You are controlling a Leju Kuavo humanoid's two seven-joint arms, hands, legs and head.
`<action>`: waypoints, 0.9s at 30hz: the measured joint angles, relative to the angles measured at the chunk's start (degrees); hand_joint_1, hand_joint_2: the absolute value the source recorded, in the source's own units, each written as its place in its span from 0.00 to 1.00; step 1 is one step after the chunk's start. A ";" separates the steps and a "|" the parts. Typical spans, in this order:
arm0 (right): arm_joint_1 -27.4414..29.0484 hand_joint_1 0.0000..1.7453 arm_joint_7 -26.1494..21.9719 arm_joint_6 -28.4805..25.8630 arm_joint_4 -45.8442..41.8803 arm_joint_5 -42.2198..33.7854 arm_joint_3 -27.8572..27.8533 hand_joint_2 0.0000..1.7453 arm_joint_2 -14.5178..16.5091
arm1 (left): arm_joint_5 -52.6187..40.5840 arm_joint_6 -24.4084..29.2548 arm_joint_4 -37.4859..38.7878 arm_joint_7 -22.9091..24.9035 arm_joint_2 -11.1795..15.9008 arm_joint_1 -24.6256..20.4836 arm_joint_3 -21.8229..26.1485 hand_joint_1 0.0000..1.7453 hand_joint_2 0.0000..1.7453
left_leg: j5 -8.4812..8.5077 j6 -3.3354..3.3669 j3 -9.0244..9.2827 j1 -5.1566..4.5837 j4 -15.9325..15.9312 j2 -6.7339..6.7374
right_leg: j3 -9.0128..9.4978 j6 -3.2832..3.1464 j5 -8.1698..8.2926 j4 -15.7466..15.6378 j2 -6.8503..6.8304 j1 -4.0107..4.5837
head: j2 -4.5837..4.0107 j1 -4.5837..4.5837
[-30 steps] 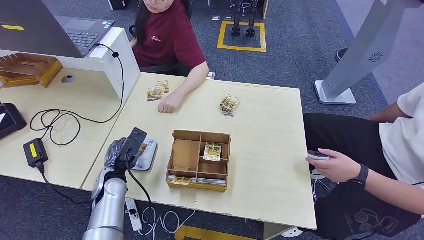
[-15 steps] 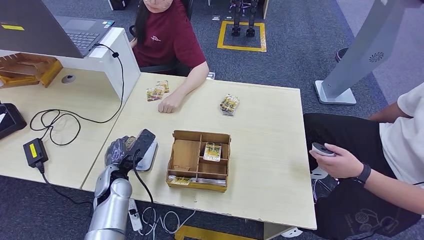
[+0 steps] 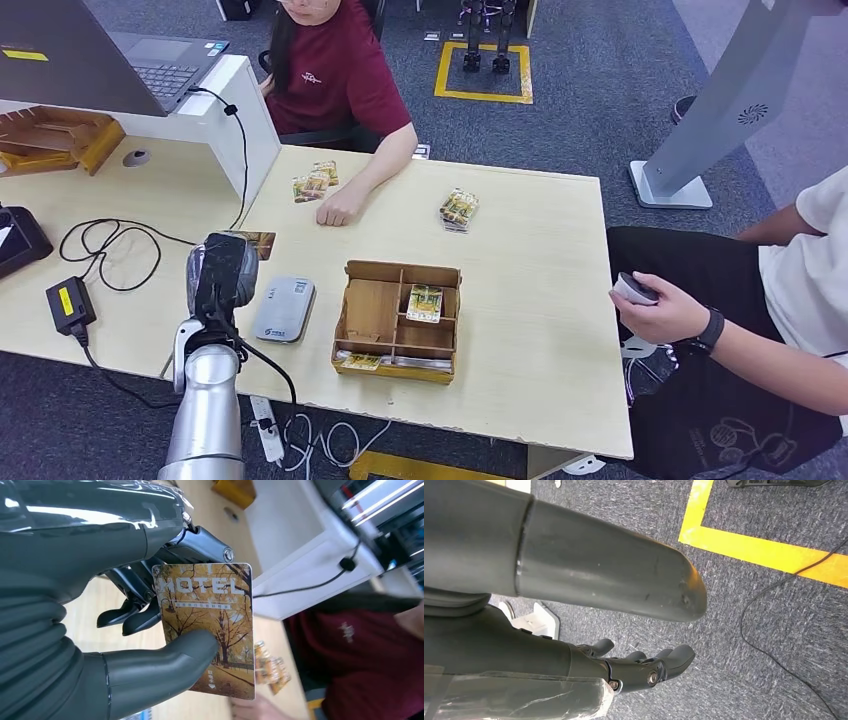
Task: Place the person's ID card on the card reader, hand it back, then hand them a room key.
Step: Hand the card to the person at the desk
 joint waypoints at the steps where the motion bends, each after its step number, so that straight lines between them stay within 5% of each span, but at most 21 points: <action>1: 0.01 0.00 -0.04 -0.02 0.00 0.00 0.00 0.00 0.00 | 0.56 0.25 -0.62 -0.84 0.01 0.00 0.03 1.00 1.00 | 0.00 0.00 0.00 0.00 0.00 0.00 | 0.00 0.00 0.00 0.00 0.00 0.00 | 0.00 0.00; 27: 0.21 0.00 -0.14 -0.12 0.01 0.00 0.42 0.00 0.00 | -4.87 4.41 -2.60 -3.13 0.14 -1.80 0.38 1.00 1.00 | 0.00 0.00 0.00 -0.01 0.00 0.00 | 0.00 0.00 0.00 0.00 0.00 -0.01 | 0.00 0.00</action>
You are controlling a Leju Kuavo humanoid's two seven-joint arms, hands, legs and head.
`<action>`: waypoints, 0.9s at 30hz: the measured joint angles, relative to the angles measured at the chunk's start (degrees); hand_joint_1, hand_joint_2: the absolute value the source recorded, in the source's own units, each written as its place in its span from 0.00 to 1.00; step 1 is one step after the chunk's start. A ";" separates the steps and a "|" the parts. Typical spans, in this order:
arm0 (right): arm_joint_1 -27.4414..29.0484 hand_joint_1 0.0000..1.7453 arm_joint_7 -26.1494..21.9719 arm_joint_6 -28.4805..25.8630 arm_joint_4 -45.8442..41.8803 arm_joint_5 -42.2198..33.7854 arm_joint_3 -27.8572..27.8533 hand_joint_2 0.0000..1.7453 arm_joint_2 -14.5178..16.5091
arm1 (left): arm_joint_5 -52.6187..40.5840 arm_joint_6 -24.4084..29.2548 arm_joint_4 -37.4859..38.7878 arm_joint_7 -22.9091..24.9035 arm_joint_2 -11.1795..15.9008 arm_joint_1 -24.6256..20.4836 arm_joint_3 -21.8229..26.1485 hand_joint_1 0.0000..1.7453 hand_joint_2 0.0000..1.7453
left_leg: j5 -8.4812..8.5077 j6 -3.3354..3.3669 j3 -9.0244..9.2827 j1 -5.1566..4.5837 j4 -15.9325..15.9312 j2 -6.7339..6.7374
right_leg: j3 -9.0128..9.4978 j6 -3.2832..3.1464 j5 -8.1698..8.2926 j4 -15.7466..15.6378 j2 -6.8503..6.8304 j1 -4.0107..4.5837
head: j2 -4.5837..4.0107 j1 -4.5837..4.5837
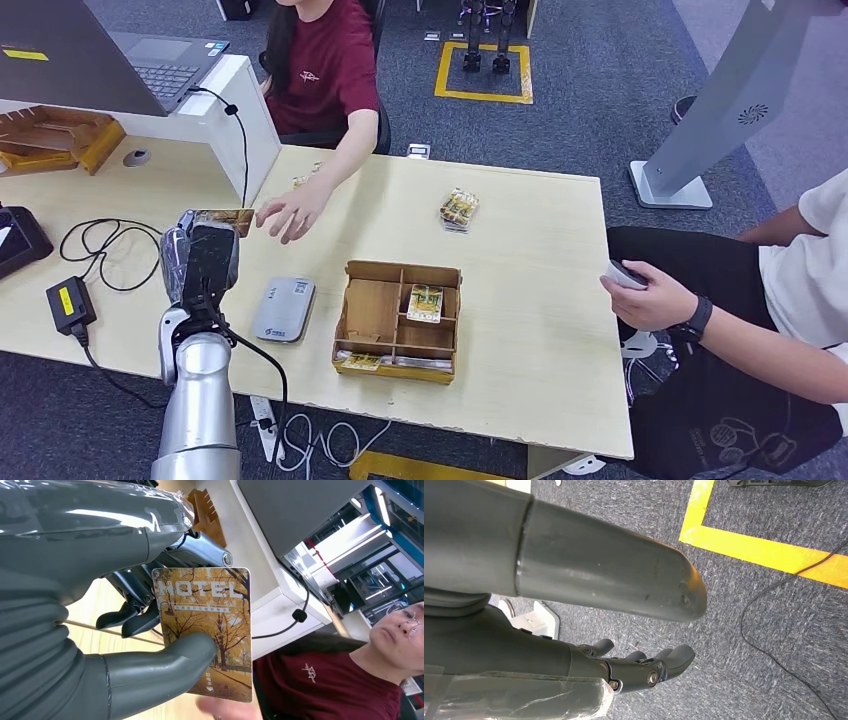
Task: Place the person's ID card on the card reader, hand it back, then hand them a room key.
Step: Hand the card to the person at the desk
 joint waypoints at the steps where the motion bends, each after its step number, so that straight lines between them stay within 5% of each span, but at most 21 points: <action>1: 0.00 0.00 0.02 0.00 0.00 0.00 0.00 0.00 0.00 | -0.13 0.01 0.01 0.01 0.00 -0.07 0.00 1.00 1.00 | 0.00 0.00 0.00 0.00 0.00 0.00 | 0.00 0.00 0.00 0.00 0.00 0.00 | 0.00 0.00; 7: 0.00 0.00 0.06 0.01 0.04 0.00 0.00 0.00 0.00 | -0.50 0.01 0.04 0.00 -0.02 -0.29 0.02 1.00 1.00 | 0.00 0.00 0.00 0.00 0.00 0.00 | 0.00 0.00 0.00 0.00 0.00 0.00 | 0.00 0.00; 11: 0.00 0.00 0.06 0.01 0.05 0.00 0.00 0.00 0.00 | -0.51 0.01 0.05 -0.07 -0.02 -0.28 0.02 0.00 1.00 | 0.00 0.00 0.00 0.00 0.00 0.00 | 0.00 0.00 0.00 0.00 0.00 0.00 | 0.00 0.00; 27: 0.01 0.00 0.10 0.04 0.08 0.00 0.00 0.00 0.00 | 0.79 -1.21 0.06 1.43 -0.20 -0.36 0.05 0.00 1.00 | 0.00 0.00 0.00 0.00 0.00 0.00 | 0.00 0.00 0.00 0.00 0.00 0.00 | 0.00 0.00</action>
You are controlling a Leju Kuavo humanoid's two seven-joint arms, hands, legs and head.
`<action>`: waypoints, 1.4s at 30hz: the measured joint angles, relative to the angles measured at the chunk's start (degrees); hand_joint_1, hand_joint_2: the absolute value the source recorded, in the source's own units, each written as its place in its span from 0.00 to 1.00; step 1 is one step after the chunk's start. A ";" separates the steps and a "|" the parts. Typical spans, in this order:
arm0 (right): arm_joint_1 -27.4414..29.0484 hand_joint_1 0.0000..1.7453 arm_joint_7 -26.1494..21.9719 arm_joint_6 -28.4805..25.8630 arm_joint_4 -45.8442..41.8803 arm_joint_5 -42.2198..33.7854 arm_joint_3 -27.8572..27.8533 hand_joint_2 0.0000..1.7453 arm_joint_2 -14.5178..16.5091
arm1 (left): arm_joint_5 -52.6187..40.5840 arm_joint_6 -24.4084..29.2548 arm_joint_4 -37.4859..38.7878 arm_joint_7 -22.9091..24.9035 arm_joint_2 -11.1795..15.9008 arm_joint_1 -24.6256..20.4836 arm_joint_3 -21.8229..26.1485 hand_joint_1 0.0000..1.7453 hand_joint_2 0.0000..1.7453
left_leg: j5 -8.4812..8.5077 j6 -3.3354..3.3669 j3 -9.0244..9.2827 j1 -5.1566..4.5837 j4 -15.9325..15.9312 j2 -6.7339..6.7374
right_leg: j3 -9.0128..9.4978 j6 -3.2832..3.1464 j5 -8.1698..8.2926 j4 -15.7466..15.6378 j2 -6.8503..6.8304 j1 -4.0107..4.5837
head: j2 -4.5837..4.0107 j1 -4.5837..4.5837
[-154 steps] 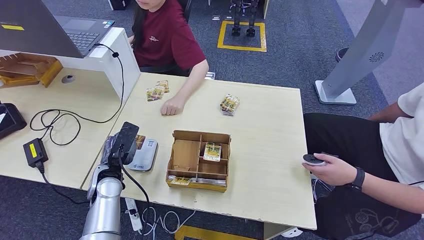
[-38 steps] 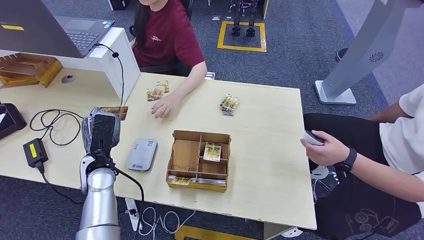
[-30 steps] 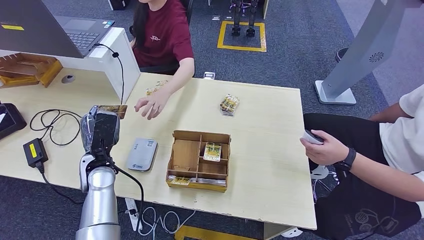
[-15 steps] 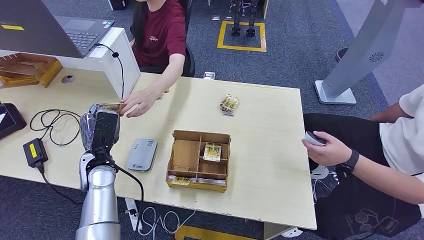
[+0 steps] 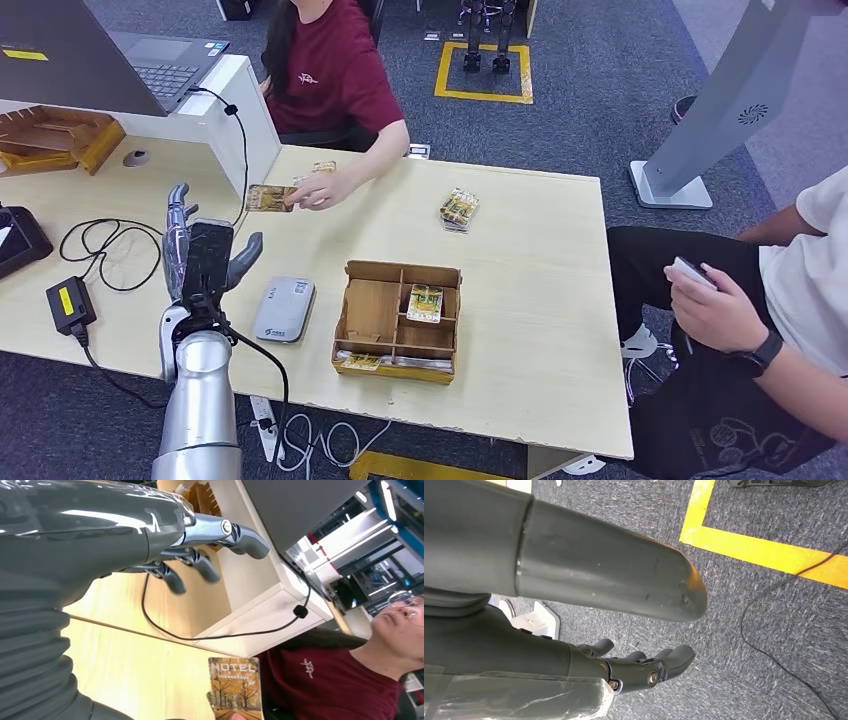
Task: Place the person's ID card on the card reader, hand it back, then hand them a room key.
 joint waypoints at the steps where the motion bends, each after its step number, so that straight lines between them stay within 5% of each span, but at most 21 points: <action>1: 0.00 0.00 0.02 -0.01 0.00 0.00 0.00 0.00 0.00 | 0.08 -0.34 0.00 0.74 -0.08 -0.05 0.01 0.00 1.00 | 0.00 0.00 0.00 0.00 0.00 0.00 | 0.00 0.00 0.00 0.00 0.00 0.00 | 0.00 0.00; 8: 0.01 0.00 0.09 -0.09 0.00 -0.67 -0.01 0.00 0.00 | 2.09 -7.80 -0.84 1.16 -0.34 1.12 -2.11 0.00 1.00 | 0.00 0.00 -0.01 0.00 0.00 0.00 | 0.01 0.00 0.00 0.00 0.00 0.00 | 0.00 0.00; 15: 0.34 0.00 -0.18 -0.67 0.00 -2.36 -0.62 0.00 0.00 | 1.82 -11.67 -8.84 -5.91 4.13 10.96 -15.11 0.00 1.00 | -0.04 0.00 -0.05 -0.01 0.00 0.03 | -0.06 0.02 -0.03 -0.01 0.03 -0.01 | 0.00 0.00; 24: 0.71 0.00 -0.20 -1.09 0.00 -3.48 -2.33 0.00 0.00 | -6.47 -4.50 -16.69 -5.63 14.49 19.98 -33.55 0.00 1.00 | -0.02 -0.01 -0.06 0.00 -0.01 0.02 | -0.07 0.02 -0.03 -0.01 0.01 -0.01 | 0.00 0.00; 34: 0.74 0.00 0.03 -1.51 0.00 -3.69 -3.38 0.00 0.00 | -14.32 -0.20 -18.08 -3.29 20.03 22.61 -40.12 0.00 1.00 | -0.02 -0.01 -0.05 -0.01 -0.01 0.03 | -0.06 0.02 -0.02 -0.01 0.02 -0.01 | 0.00 0.00; 42: 0.73 0.00 0.04 -1.53 0.00 -3.72 -3.46 0.00 0.00 | -19.13 2.87 -18.02 -1.22 21.62 24.95 -43.16 0.00 1.00 | -0.03 -0.01 -0.07 -0.01 -0.01 0.02 | -0.07 0.02 -0.03 -0.02 0.01 -0.01 | 0.00 0.00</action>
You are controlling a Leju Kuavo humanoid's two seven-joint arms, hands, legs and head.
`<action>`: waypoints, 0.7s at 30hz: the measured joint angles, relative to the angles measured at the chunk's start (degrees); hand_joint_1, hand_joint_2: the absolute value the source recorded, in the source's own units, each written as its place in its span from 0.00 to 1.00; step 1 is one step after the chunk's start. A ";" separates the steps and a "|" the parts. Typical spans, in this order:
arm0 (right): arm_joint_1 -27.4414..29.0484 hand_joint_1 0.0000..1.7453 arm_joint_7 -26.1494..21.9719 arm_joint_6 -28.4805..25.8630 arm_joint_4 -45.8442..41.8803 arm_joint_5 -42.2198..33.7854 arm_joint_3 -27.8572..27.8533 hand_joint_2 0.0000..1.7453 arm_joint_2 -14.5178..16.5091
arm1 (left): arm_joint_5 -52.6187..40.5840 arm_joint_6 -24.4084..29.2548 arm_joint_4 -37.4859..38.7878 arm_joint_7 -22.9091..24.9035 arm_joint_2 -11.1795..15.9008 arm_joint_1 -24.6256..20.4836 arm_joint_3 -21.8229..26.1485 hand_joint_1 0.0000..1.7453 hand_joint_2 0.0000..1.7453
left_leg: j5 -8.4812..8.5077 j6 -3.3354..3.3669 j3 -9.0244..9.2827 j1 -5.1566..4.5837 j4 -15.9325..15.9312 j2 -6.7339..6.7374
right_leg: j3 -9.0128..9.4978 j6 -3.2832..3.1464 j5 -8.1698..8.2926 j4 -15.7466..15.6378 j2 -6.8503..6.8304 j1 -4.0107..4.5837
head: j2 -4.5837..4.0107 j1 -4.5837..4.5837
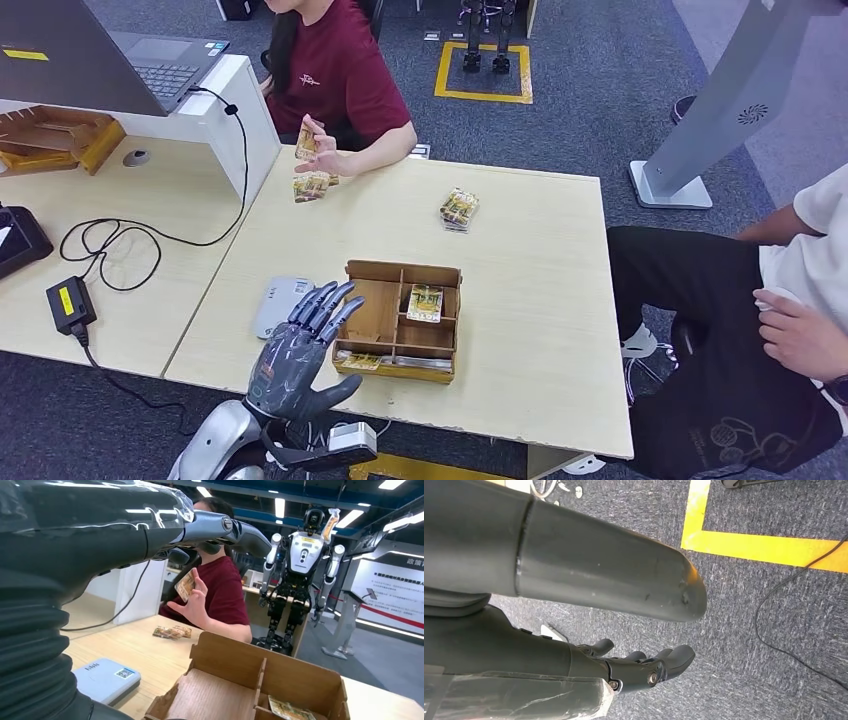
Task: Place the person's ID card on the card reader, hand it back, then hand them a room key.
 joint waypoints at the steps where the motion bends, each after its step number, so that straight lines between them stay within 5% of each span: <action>1: 0.00 0.00 0.00 -0.01 -0.01 0.00 -0.01 0.00 0.00 | -0.93 0.23 0.08 0.40 0.10 0.08 -0.29 0.00 1.00 | 0.00 0.00 0.00 0.00 0.00 0.00 | 0.00 0.00 0.00 0.00 0.00 0.00 | 0.00 0.00; 21: -0.07 0.00 -0.38 -0.17 -0.02 0.68 -0.48 0.00 0.02 | -14.62 6.78 10.86 9.20 -0.43 0.96 -5.81 0.00 1.00 | 0.00 0.00 0.01 0.00 0.00 -0.01 | 0.01 0.00 0.01 0.00 -0.01 0.00 | 0.00 0.00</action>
